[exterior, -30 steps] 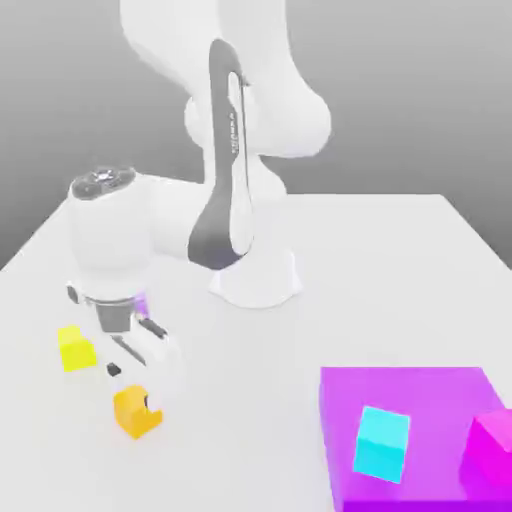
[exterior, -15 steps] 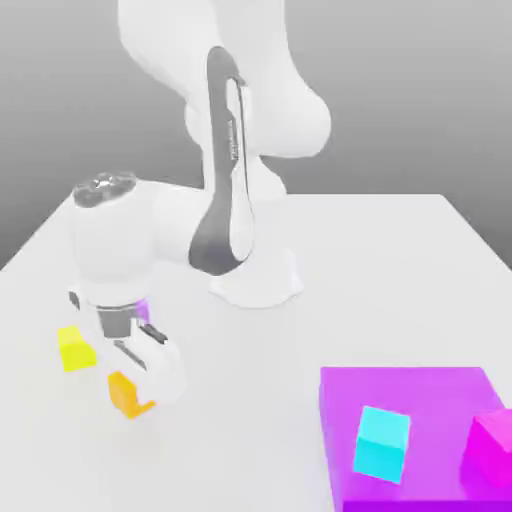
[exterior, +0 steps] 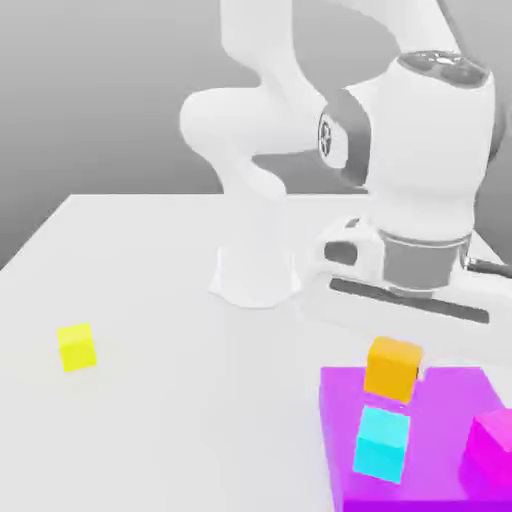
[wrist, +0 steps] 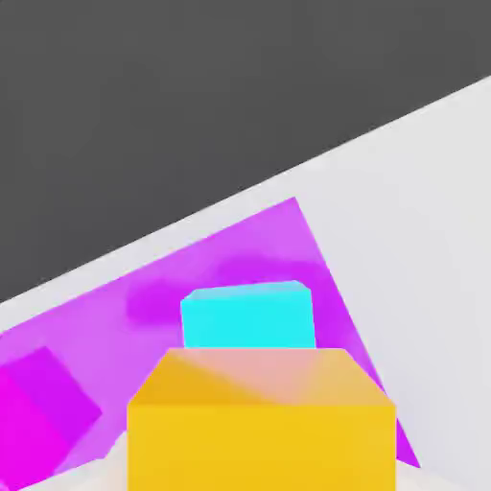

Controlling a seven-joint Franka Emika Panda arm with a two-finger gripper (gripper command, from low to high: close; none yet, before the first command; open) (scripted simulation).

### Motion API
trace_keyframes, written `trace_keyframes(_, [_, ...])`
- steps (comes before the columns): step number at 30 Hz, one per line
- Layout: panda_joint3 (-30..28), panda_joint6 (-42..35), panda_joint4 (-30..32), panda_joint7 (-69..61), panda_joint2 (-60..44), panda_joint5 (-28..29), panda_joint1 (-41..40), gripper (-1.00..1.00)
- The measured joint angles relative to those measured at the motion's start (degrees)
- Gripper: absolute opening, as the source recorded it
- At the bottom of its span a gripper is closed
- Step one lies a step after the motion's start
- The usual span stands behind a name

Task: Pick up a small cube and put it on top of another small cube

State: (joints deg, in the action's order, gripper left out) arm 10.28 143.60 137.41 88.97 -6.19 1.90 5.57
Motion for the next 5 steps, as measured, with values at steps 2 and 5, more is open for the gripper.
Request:
trace_keyframes(2, [-0.2,3.1,0.4,0.7,-2.7,0.8,0.2,1.00])
trace_keyframes(5, [-0.2,3.1,0.4,0.7,-2.7,0.8,0.2,1.00])
